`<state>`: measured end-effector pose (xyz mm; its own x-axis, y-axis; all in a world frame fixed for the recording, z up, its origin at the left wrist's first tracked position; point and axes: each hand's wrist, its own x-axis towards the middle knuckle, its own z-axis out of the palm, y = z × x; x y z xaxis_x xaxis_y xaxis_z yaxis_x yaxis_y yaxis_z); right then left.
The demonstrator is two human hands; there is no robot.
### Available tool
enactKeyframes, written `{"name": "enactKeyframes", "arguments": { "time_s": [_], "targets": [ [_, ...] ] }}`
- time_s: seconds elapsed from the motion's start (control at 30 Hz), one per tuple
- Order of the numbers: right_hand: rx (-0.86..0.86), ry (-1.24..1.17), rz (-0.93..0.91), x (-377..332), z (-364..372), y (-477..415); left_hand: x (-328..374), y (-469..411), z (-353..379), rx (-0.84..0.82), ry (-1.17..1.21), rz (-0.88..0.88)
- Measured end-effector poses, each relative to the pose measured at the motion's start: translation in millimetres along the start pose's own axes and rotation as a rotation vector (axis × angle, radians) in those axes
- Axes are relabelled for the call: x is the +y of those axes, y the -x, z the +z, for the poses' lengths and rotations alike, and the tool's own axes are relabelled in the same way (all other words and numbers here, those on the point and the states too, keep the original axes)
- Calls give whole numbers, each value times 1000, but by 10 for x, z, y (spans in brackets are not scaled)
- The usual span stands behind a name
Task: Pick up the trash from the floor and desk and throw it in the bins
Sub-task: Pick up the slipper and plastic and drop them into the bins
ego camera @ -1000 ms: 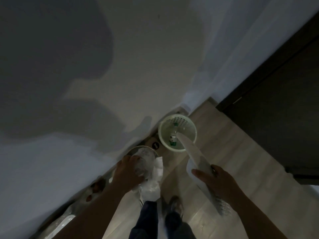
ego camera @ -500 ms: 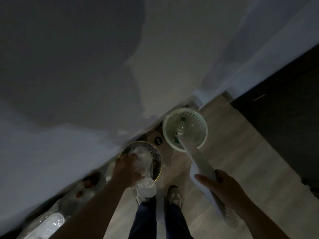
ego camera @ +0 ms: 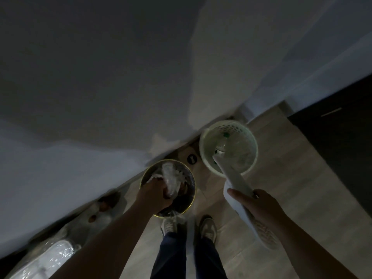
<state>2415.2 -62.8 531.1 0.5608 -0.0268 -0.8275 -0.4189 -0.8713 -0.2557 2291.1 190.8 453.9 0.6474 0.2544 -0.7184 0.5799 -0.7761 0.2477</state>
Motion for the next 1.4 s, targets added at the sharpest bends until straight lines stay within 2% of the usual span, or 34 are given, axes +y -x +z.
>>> {"name": "enactKeyframes", "arguments": {
  "time_s": [0.2,0.33,0.37,0.47,0.5,0.63,0.87,1.03,1.2,1.3,1.4],
  "targets": [
    [54,165,118,-73,-92,-282,86,78,-40,35,66,30],
    [22,-6,109,-273,-234,-502,169,57,-150,26,7,58],
    [31,15,104,-339,-264,-568,202,60,-191,23,-6,73],
    [126,434,97,-510,-339,-644,345,82,-316,-12,-18,100],
    [160,501,83,-562,-354,-634,386,82,-353,-20,-10,93],
    [202,447,-44,-643,-395,-520,532,147,-517,-35,10,65],
    [166,448,-168,-547,-558,31,757,508,-890,-4,-142,183],
    [176,437,-236,-609,-780,605,1000,993,-1300,60,-141,243],
    [204,501,-399,-753,-1008,1278,1163,1621,-1663,149,-180,251],
    [206,573,-571,-813,-1171,1654,1214,2009,-1863,227,-218,251],
    [211,619,-751,-899,-1409,2009,1258,2434,-2038,276,-149,224]
  ]
}}
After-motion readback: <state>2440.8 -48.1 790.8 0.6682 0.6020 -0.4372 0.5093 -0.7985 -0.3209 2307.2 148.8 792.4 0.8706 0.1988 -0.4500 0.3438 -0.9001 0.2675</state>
